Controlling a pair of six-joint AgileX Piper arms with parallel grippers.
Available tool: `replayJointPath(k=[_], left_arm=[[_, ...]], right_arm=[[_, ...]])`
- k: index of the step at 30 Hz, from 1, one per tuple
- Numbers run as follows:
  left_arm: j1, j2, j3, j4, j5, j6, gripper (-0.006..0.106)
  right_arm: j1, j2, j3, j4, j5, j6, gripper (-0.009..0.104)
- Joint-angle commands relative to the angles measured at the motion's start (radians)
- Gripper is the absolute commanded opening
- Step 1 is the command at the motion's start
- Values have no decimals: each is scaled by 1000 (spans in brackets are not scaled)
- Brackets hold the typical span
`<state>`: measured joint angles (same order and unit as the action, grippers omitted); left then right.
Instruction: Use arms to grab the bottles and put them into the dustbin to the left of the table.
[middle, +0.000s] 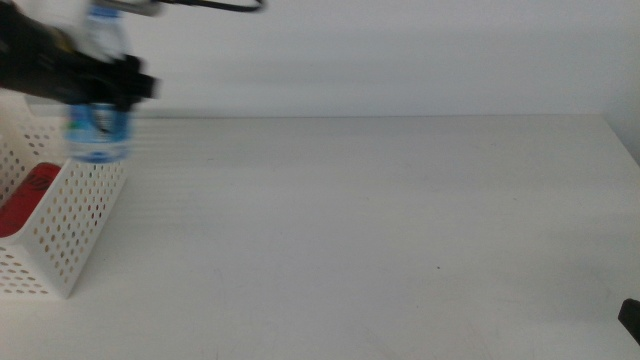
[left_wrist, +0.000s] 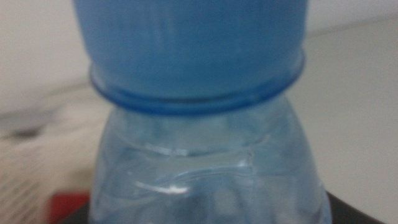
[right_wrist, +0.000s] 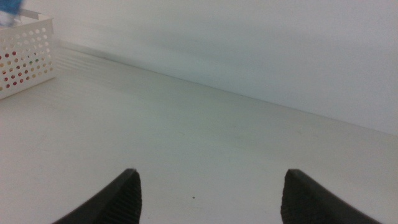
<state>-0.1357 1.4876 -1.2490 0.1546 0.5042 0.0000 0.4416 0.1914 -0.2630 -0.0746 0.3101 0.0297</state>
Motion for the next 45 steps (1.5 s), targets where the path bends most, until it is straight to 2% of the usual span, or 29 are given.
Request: replayJointPath(k=[1, 4, 6, 8, 16, 37, 41, 45], left_arm=[[55, -58, -95, -86, 81, 133, -5], [162, -53, -152, -257, 179, 314, -5], [231, -53, -170, -350, 205, 355, -5], [303, -53, -182, -399, 232, 364, -5], [439, -17, -184, -393, 279, 367, -5], [441, 275, -184, -311, 254, 379, -4], [437, 297, -184, -314, 230, 386, 7], [416, 301, -184, -308, 208, 447, 34]], right_arm=[[4, 10, -29, -10, -73, -12, 59], [4, 10, -29, -10, -73, -12, 59], [4, 10, -29, -10, -73, -12, 59], [4, 10, -29, -10, -73, -12, 59], [4, 10, -29, -10, -73, -12, 59], [4, 10, -29, -10, -73, -12, 59], [4, 10, -29, -10, -73, -12, 59], [4, 10, -29, -10, -73, -12, 59]])
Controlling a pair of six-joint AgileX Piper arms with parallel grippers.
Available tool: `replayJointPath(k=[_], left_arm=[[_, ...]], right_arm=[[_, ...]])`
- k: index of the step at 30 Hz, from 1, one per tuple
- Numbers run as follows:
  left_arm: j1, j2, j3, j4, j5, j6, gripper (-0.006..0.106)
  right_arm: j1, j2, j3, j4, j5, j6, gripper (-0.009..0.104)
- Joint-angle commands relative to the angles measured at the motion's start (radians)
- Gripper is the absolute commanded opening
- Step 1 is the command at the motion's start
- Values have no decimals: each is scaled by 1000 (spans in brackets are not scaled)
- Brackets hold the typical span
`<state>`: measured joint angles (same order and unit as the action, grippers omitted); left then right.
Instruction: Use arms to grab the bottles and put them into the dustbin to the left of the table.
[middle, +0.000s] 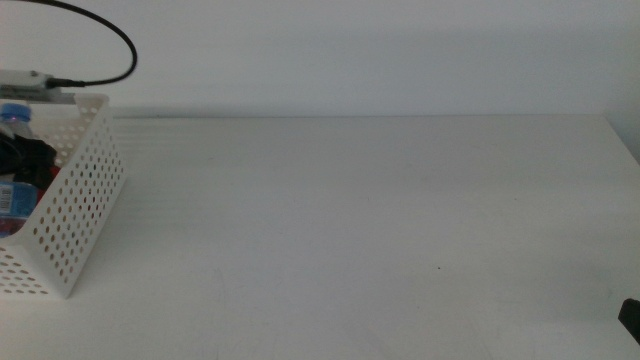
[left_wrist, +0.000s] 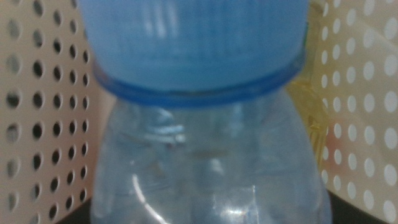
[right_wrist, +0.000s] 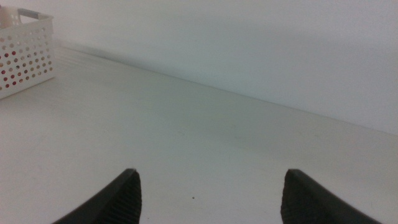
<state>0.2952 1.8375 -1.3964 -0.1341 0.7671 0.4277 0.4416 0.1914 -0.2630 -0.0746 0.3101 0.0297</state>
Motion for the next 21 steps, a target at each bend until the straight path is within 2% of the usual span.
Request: replayJointPath(k=[1, 5, 7, 15, 21], left_arm=[[-18, -49, -37, -18, -55, 36, 43], [-25, -47, -37, -30, -52, 67, 80], [-25, -51, -37, -38, -37, 68, 91], [-25, -139, -38, -64, 5, 7, 90], [-91, -283, -32, -159, 16, -1, 90]], right_arm=[[4, 10, -29, -10, -73, -12, 59], [4, 10, -29, -10, -73, -12, 59], [4, 10, -29, -10, -73, -12, 59], [4, 10, -29, -10, -73, -12, 59], [4, 10, -29, -10, -73, -12, 59]])
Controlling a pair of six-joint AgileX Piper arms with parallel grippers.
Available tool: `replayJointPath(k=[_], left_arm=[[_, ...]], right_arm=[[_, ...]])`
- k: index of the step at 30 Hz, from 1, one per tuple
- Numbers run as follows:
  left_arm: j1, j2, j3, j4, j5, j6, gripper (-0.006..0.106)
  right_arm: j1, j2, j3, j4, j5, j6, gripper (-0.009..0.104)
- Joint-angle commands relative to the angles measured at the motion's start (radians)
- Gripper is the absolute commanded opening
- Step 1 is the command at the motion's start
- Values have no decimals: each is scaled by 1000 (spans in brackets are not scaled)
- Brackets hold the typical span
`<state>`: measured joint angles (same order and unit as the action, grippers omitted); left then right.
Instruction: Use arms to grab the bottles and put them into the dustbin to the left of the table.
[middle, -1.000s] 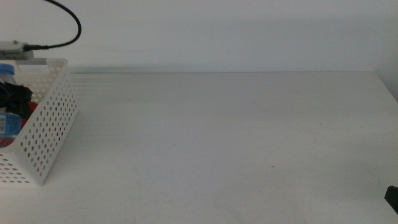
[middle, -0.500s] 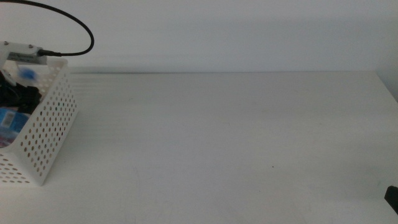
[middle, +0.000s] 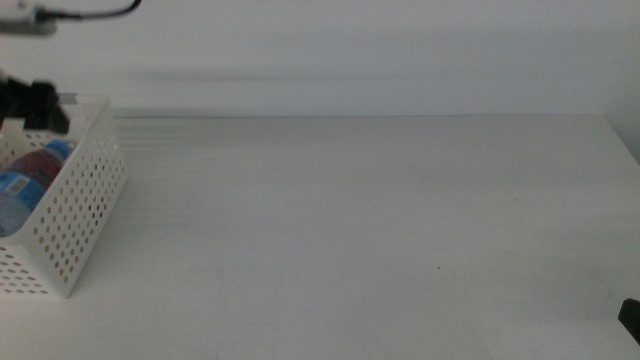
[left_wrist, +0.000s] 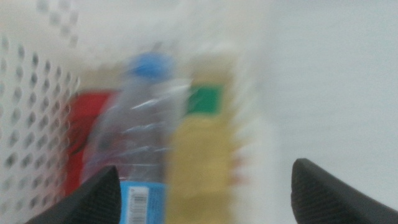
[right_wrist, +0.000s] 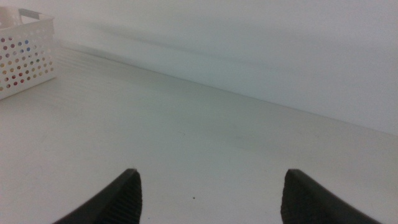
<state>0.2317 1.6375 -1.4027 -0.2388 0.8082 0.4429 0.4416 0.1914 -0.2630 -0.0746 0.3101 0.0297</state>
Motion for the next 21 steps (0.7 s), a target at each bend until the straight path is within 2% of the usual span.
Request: replayJointPath(k=[1, 9, 15, 18, 21], left_arm=[[-41, -100, -26, -56, -28, -26, 90], [-124, -247, -27, -138, -36, -50, 89], [-131, -364, -20, -216, -58, -50, 89], [-146, -439, 14, -207, -86, -50, 89], [-203, -541, 89, -158, -183, -50, 89]], right_arm=[[4, 10, -29, -10, -73, -12, 59], [4, 10, -29, -10, -73, -12, 59], [4, 10, -29, -10, -73, -12, 59], [4, 10, -29, -10, -73, -12, 59], [4, 10, -29, -10, -73, -12, 59]])
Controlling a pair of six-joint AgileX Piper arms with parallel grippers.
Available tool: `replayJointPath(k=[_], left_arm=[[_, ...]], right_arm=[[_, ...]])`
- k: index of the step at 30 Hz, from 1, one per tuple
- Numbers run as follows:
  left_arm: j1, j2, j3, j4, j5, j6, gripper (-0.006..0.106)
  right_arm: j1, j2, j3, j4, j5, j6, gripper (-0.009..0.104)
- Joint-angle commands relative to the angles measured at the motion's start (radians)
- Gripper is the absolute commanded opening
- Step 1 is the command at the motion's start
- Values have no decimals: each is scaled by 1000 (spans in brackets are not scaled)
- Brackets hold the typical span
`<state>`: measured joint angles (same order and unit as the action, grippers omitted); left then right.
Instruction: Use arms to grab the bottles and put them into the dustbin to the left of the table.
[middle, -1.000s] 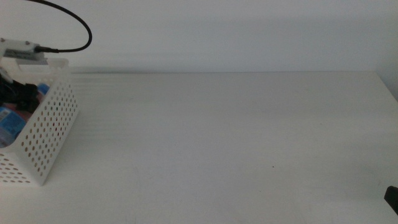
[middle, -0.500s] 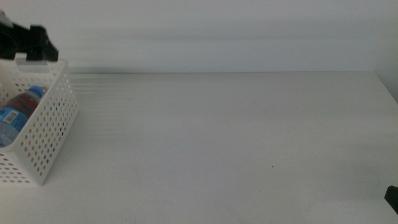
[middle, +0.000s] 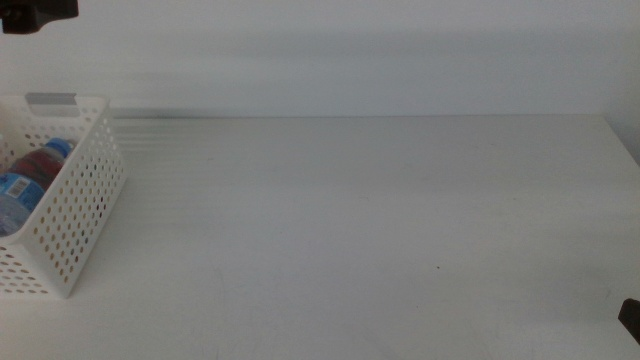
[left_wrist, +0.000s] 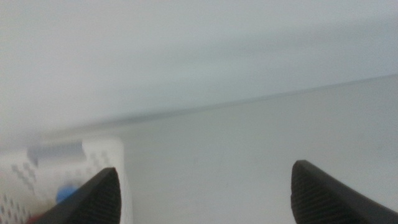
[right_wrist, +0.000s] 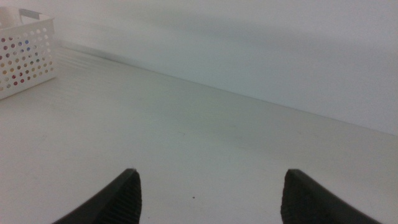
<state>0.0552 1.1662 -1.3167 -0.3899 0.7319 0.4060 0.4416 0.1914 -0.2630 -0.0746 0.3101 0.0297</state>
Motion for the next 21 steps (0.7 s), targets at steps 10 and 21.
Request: replayJointPath(k=[10, 21], left_arm=[[-154, -353, 307, 97, -429, -149, 89], [-151, -419, 404, 97, -421, -197, 89]], right_arm=[[4, 10, -29, -10, -73, -12, 59], [4, 10, -29, -10, -73, -12, 59]])
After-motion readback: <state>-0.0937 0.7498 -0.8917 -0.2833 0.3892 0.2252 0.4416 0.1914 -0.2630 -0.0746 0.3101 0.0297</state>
